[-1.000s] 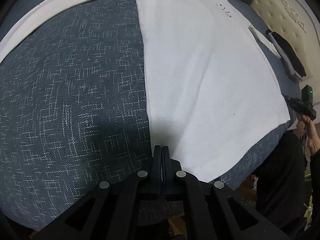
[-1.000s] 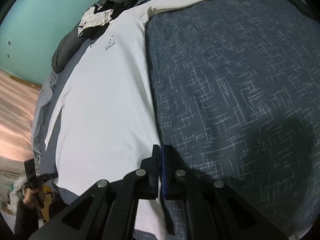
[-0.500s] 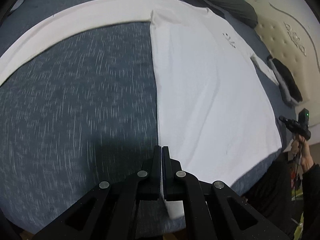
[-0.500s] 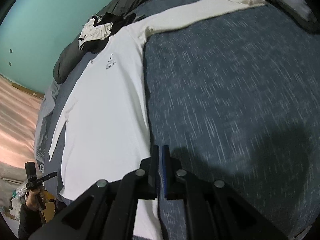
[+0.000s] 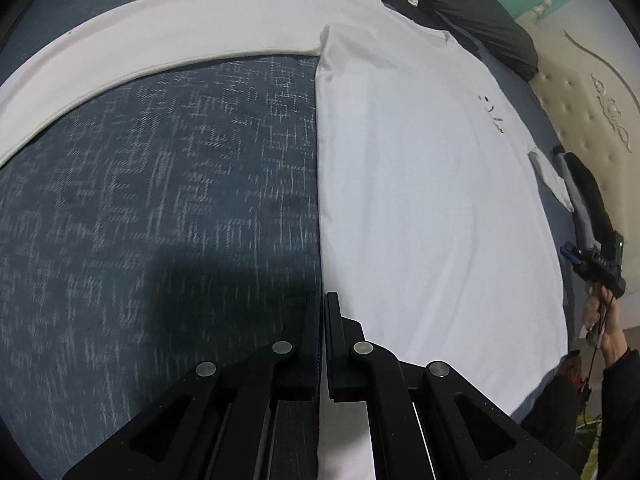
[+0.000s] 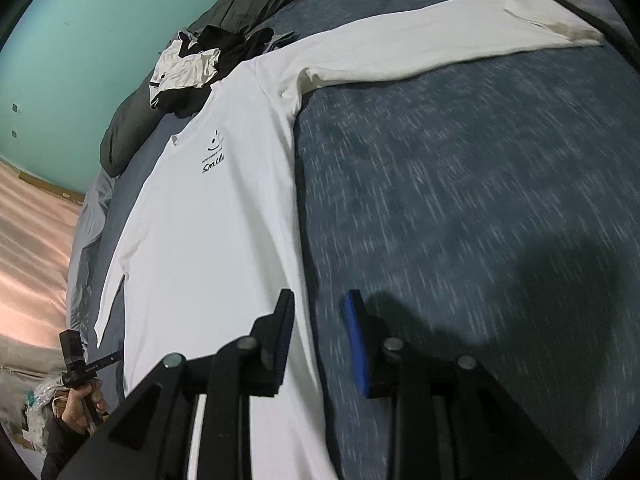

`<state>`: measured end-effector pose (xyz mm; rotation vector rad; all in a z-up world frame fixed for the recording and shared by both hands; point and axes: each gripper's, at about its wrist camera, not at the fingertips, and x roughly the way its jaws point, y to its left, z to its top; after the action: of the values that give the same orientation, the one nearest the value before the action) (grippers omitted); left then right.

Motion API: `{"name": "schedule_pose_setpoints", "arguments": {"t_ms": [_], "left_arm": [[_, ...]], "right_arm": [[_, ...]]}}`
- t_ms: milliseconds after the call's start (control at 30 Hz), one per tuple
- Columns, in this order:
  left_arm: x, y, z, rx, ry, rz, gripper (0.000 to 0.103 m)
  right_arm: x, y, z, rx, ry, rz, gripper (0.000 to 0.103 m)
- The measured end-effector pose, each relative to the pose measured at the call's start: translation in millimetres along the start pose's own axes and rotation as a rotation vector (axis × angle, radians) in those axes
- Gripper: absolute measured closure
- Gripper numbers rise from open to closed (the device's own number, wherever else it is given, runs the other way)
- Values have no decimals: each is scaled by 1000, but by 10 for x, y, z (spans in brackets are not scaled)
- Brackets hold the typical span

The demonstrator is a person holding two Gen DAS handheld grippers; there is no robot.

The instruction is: Fold clothes

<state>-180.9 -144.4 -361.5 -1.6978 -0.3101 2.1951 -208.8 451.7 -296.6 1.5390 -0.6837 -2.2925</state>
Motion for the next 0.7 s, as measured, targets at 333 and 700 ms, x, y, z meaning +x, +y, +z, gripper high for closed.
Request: {"name": "schedule_pose_setpoints", "arguments": {"t_ms": [333,700], "left_arm": [[133,-35,56,16,20,4,101],[140,-59,25,25,15,2,101]], "right_arm": [[509,101,260,-43,54,4,97],[393,-41,401,-22,-13,2,101]]}}
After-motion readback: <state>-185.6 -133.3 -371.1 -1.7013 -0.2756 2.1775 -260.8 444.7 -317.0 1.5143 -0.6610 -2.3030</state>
